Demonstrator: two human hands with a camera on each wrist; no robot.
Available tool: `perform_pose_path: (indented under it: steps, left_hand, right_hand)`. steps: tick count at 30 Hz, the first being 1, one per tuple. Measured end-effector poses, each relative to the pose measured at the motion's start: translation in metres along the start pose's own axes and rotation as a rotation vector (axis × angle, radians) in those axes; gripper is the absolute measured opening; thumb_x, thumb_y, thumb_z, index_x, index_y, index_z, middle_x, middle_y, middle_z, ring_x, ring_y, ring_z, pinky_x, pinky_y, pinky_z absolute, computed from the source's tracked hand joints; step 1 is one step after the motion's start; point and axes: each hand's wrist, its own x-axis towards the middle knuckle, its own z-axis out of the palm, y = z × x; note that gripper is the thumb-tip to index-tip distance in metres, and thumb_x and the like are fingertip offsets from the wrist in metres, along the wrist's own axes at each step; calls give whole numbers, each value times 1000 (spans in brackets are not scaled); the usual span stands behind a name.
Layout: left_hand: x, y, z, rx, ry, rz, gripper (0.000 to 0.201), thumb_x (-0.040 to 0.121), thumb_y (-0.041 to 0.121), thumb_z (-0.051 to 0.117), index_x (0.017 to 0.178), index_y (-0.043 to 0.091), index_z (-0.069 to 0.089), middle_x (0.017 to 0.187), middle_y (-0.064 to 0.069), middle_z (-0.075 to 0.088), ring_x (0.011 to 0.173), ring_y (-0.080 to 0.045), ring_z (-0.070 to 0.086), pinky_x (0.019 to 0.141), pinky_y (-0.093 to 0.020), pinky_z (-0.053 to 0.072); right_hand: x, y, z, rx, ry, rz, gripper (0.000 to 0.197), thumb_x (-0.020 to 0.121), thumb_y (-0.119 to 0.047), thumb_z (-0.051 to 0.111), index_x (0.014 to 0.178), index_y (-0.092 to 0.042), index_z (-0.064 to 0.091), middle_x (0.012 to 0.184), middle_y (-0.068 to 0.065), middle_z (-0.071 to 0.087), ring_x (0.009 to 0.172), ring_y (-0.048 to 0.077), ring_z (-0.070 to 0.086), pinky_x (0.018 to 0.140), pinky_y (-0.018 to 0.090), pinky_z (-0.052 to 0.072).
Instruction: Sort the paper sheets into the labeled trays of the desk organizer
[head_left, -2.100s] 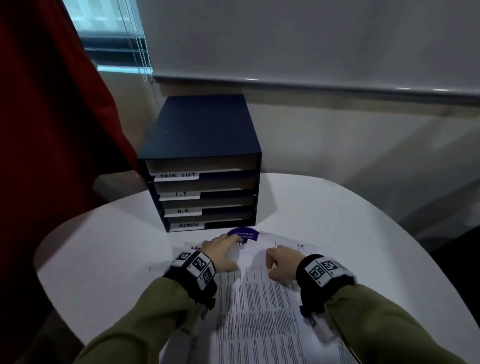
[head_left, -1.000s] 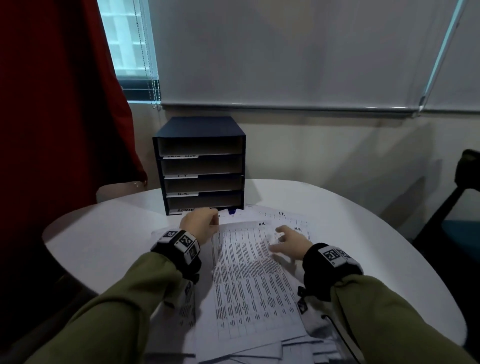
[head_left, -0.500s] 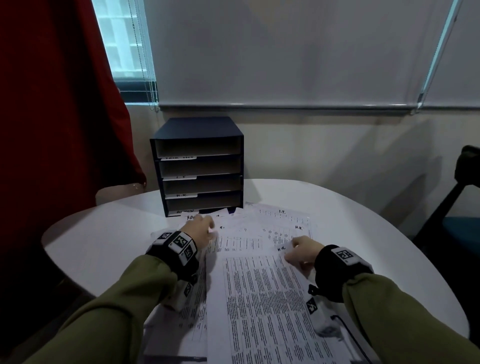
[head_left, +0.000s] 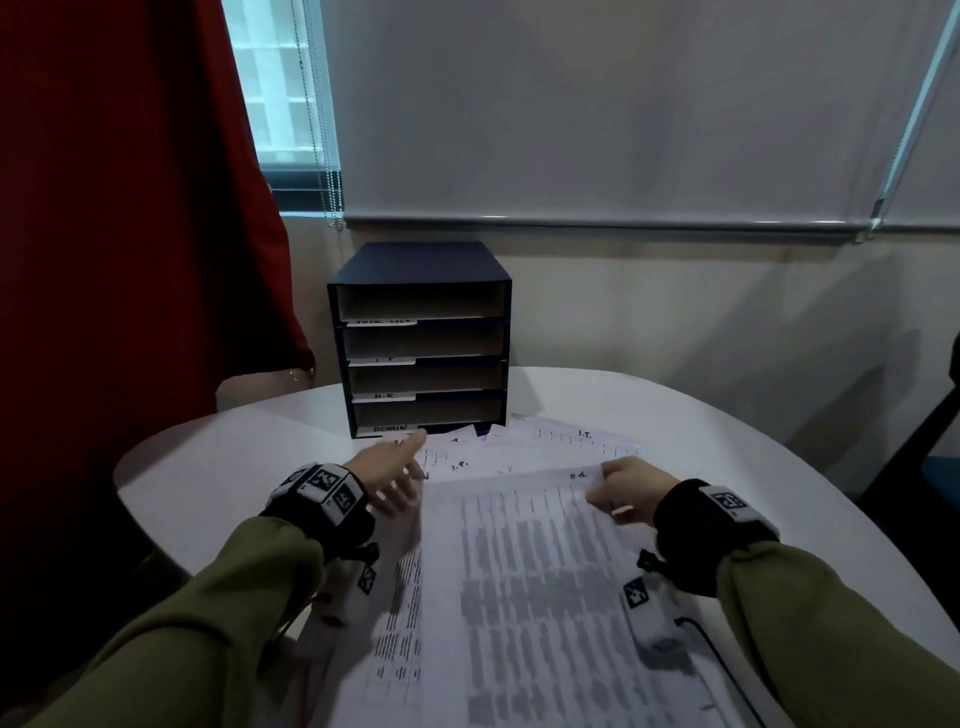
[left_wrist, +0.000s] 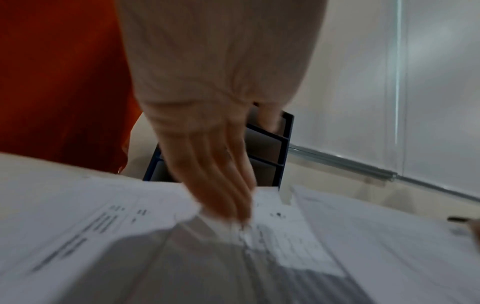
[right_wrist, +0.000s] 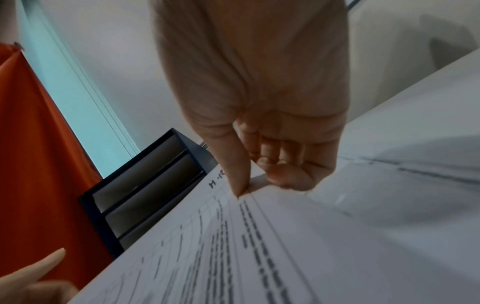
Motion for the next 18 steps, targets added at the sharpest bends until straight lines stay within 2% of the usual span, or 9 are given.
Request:
perform_pose_path:
  steps: [2, 4, 6, 9, 12, 13, 15, 17, 18]
  left_hand:
    - [-7, 2, 6, 76, -246, -73, 59, 80, 62, 57, 100, 7, 60, 97, -14, 68, 81, -27, 66, 82, -43, 56]
    - [0, -4, 12, 174, -310, -63, 44, 73, 34, 78, 103, 13, 54, 93, -14, 66, 85, -29, 64, 88, -49, 54]
    - [10, -14, 15, 201, -282, -109, 38, 73, 13, 78, 98, 14, 50, 93, -15, 65, 87, -32, 65, 88, -49, 54]
    - [18, -20, 14, 228, -302, -134, 23, 74, 12, 76, 81, 10, 54, 79, -10, 64, 76, -28, 63, 90, -52, 53]
    - [17, -19, 14, 240, -310, -133, 19, 76, 12, 74, 78, 10, 55, 77, -9, 64, 76, -27, 62, 90, -49, 52]
    - [18, -19, 15, 236, -315, -131, 18, 77, 12, 74, 78, 10, 56, 77, -9, 65, 76, -26, 62, 90, -48, 52]
    - [20, -20, 17, 216, -329, -136, 17, 76, 11, 74, 77, 10, 57, 75, -8, 64, 72, -25, 61, 85, -46, 54]
    - [23, -25, 18, 182, -320, -149, 19, 74, 9, 74, 76, 11, 56, 72, -8, 62, 69, -24, 59, 73, -38, 53]
    - [23, -26, 17, 172, -315, -156, 20, 72, 12, 75, 76, 11, 55, 71, -7, 62, 68, -23, 58, 70, -34, 50]
  right_hand:
    - [-2, -7, 9, 31, -51, 1, 25, 74, 12, 52, 65, -11, 50, 60, 7, 49, 46, 17, 49, 50, 23, 45]
    - [1, -6, 16, -6, -78, 31, 20, 76, 9, 57, 78, -12, 55, 67, 10, 54, 45, 18, 53, 46, 21, 46]
    - [14, -2, 19, -33, 30, 15, 14, 80, 3, 60, 82, -11, 60, 76, 11, 60, 64, 23, 59, 54, 27, 54]
    - [35, 12, -2, -112, 268, 43, 24, 87, -10, 53, 108, -4, 64, 114, 19, 65, 103, 32, 62, 90, 34, 53]
    - [32, 17, -20, 80, 247, 98, 41, 90, -10, 52, 129, 2, 51, 128, 19, 55, 102, 25, 56, 91, 33, 51]
    - [29, 17, -23, 133, 236, 103, 37, 91, -8, 52, 126, 1, 52, 122, 17, 55, 97, 22, 52, 84, 31, 50]
    - [27, 13, -28, 161, 230, 114, 7, 91, -6, 54, 98, -6, 56, 107, 12, 50, 92, 20, 48, 77, 28, 45]
    - [30, 13, -29, 115, 272, 110, 21, 88, -5, 57, 71, -13, 49, 99, 11, 51, 87, 20, 50, 74, 28, 45]
    - [34, 13, -28, 96, 293, 83, 23, 87, -3, 58, 68, -11, 48, 93, 12, 53, 82, 20, 51, 70, 28, 45]
